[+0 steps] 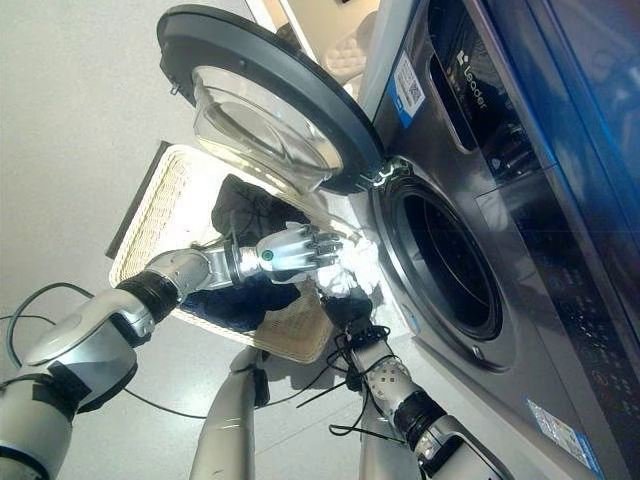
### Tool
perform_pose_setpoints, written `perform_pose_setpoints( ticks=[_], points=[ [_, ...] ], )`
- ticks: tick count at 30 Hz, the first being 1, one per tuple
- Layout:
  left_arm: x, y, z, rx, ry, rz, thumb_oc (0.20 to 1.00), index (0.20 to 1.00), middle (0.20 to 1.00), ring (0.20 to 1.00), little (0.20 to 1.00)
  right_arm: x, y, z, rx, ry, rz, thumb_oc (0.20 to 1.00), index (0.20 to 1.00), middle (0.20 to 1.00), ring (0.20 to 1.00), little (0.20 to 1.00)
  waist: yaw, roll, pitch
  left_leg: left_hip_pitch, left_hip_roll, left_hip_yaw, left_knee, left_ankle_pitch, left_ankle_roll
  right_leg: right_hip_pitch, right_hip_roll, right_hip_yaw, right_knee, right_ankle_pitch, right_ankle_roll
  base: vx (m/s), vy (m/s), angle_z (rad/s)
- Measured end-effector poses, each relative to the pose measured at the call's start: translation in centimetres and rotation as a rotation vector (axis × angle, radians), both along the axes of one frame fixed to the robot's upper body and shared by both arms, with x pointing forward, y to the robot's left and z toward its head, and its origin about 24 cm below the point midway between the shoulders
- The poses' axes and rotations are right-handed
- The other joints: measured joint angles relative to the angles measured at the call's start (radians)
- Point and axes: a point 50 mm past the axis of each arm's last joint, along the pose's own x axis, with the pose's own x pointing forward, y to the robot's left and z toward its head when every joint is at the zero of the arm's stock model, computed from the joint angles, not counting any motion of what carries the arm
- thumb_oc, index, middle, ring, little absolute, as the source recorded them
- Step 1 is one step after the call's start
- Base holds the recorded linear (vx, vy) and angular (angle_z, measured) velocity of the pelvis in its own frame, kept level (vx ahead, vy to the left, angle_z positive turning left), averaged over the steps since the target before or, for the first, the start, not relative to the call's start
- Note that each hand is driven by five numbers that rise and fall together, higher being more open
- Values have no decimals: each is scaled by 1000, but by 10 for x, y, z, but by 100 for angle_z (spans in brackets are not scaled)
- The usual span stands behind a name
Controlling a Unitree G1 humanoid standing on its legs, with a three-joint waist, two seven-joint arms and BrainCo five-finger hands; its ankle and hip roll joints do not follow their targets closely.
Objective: Put the clothes into the washing machine.
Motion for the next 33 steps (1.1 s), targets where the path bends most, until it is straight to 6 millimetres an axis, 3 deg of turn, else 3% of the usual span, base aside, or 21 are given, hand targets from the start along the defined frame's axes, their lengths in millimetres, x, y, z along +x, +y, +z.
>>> perform_pose_setpoints(
  ticks=[1, 2, 10, 13, 19, 20, 21, 24, 25, 26, 27, 28, 30, 31, 33],
  points=[
    [0, 0, 0, -10, 3, 5, 693, 693, 693, 693, 693, 1, 0, 1, 0, -2, -3, 200, 200, 200, 200, 200, 0, 0, 0, 0, 0, 0, 0, 0, 0, 0, 0, 0, -1, 3, -3, -34, 7, -2],
    [1, 1, 0, -34, 5, 24, 1000, 1000, 1000, 1000, 1000, 4, -1, 3, -3, -8, -19, 200, 200, 200, 200, 200, -1, 0, 0, -2, 0, 1, 0, 0, 1, -1, 1, 1, -5, 5, -2, 0, 0, 0],
    [4, 13, -9, -163, 49, 126, 1000, 1000, 1000, 1000, 1000, 16, -12, 10, -5, -28, -106, 200, 200, 200, 200, 200, -3, 0, 0, -4, -2, 13, 0, -2, 4, -6, 7, 18, -27, 25, -1, -27, 16, -6],
    [3, 24, -17, -301, 104, 192, 1000, 1000, 1000, 1000, 1000, 21, -21, 10, 9, -19, -168, 200, 200, 200, 200, 200, 0, 0, 0, 0, -2, 36, -3, -4, 6, -13, 12, 41, -43, 40, 2, -17, 27, -17],
    [0, 80, -33, -867, 172, 461, 1000, 1000, 1000, 1000, 1000, 28, -67, -4, 102, 49, -403, 200, 200, 200, 200, 200, -12, 1, 0, 9, -3, 64, -15, -3, 8, -15, 22, 69, -79, 63, 10, -24, 8, -12],
    [0, 80, -33, -867, 172, 461, 1000, 1000, 1000, 1000, 1000, 28, -67, -4, 102, 49, -403, 200, 200, 200, 200, 200, -12, 1, 0, 9, -3, 64, -15, -3, 8, -15, 22, 69, -79, 63, 10, -12, -10, -8],
    [-5, 99, -38, -1052, 173, 521, 1000, 1000, 1000, 1000, 1000, 24, -85, -18, 136, 102, -478, 200, 200, 200, 200, 200, -19, 2, 0, 8, -2, 67, -18, -2, 10, -15, 24, 71, -87, 68, 10, -10, 0, -3],
    [-5, 99, -38, -1052, 173, 521, 1000, 1000, 1000, 1000, 1000, 24, -85, -18, 136, 102, -478, 200, 200, 200, 200, 200, -19, 2, 0, 8, -2, 67, -18, -2, 10, -15, 24, 71, -87, 68, 10, -6, 3, -3],
    [-9, 109, -44, -1131, 173, 564, 1000, 1000, 1000, 1000, 1000, 20, -99, -26, 146, 132, -530, 200, 200, 200, 200, 200, -21, 4, -1, 8, -1, 72, -23, 0, 11, -15, 27, 75, -99, 79, 6, -9, 9, -5],
    [-9, 109, -44, -1131, 173, 564, 1000, 1000, 1000, 1000, 1000, 20, -99, -26, 146, 132, -530, 200, 200, 200, 200, 200, -21, 4, -1, 8, -1, 72, -23, 0, 11, -15, 27, 75, -99, 79, 6, -10, 16, -9],
    [-10, 107, -47, -1259, 203, 557, 1000, 1000, 1000, 1000, 1000, 18, -105, -32, 161, 141, -548, 200, 200, 200, 200, 200, -17, 13, -2, 8, -3, 79, -24, 0, 12, -19, 27, 82, -101, 82, 6, 6, -1, -7],
    [-14, 115, -52, -1542, 219, 585, 1000, 1000, 1000, 1000, 1000, 19, -112, -39, 229, 187, -601, 200, 200, 200, 200, 200, -14, 29, -2, 9, -4, 80, -24, -1, 11, -19, 26, 87, -101, 79, 12, 11, -6, -9],
    [-18, 124, -60, -1949, 199, 633, 1000, 1000, 1000, 1000, 1000, 20, -130, -44, 348, 270, -741, 200, 200, 200, 200, 200, 7, 55, -5, 13, -4, 78, -27, -3, 8, -19, 28, 94, -104, 80, 12, 14, -21, -7],
    [-20, 126, -65, -1997, 197, 649, 1000, 1000, 1000, 1000, 1000, 19, -134, -43, 355, 277, -757, 200, 200, 200, 200, 200, 8, 63, -4, 11, -4, 76, -31, -2, 9, -20, 30, 92, -107, 80, 12, 13, -36, 2],
    [-24, 131, -69, -1925, 221, 667, 1000, 1000, 1000, 1000, 1000, 25, -135, -32, 358, 230, -736, 200, 200, 200, 200, 200, 10, 75, -1, 4, -6, 69, -43, 2, 8, -27, 30, 86, -110, 81, 11, 12, -38, 7]
  ],
)
